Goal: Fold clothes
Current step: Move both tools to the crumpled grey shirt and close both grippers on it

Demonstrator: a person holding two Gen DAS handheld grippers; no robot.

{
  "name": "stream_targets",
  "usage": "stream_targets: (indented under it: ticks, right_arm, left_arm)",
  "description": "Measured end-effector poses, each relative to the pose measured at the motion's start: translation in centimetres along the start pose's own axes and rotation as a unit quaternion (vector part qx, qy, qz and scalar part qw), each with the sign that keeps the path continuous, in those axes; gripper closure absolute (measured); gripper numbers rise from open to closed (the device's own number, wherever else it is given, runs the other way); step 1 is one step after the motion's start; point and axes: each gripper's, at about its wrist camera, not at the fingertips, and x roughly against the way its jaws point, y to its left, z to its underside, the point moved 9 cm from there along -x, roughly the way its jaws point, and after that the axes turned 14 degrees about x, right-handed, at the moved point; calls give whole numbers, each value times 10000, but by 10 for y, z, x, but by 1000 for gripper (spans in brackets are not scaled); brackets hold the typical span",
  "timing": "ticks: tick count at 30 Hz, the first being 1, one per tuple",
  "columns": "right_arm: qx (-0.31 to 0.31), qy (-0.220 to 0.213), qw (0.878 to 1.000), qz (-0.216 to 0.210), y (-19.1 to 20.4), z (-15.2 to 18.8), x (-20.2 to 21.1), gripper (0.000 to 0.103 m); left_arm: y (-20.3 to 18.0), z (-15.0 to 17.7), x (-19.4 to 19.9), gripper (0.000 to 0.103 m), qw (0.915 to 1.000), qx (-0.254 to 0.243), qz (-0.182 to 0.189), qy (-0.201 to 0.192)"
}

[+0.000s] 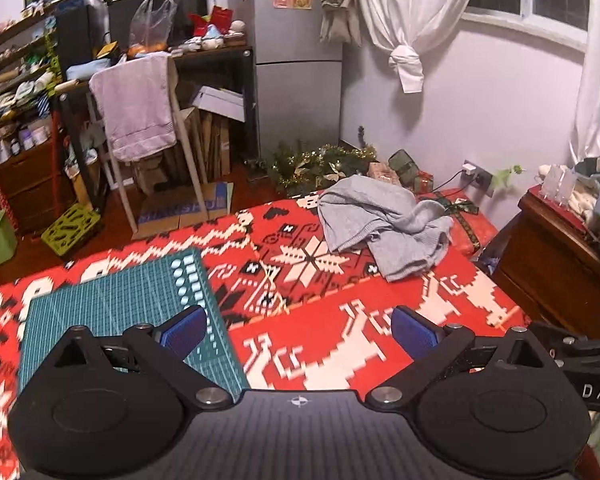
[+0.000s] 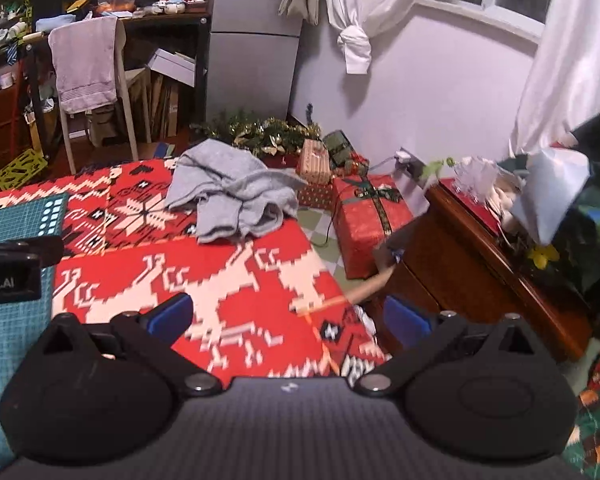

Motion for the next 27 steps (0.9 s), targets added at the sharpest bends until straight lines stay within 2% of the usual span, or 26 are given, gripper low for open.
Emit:
stream_targets:
  ticks: [2, 6, 12, 15, 20, 24, 27]
  right_arm:
    - [154, -16, 9999, 52, 0, -8, -16, 0]
    - [348, -97, 9993, 4, 2, -23, -49, 0]
    - [585, -320, 9978, -51, 6, -43, -94, 0]
    - [572, -429, 9973, -162, 6, -49, -119, 0]
    - [305, -530, 9967, -529, 0, -56, -160, 1]
    - [385, -673, 9944, -721, -3, -65, -183, 1]
    - [298, -663, 9931, -923, -7, -69, -200, 2]
  left_arm:
    - [-3, -6, -14, 4, 9999, -99, 49, -48]
    - [-11, -17, -37, 7, 9984, -23, 476, -318]
    - [-9, -21, -85, 7, 9985, 405, 337, -121]
    - [-13, -24, -106, 7, 9993, 183, 260, -196]
    - [-24, -24, -142, 7, 9976, 114, 674, -53]
    - [-31, -27, -170, 7, 9934, 314, 1071, 261]
    - [-40, -31, -185, 10, 9918, 250, 1226, 263]
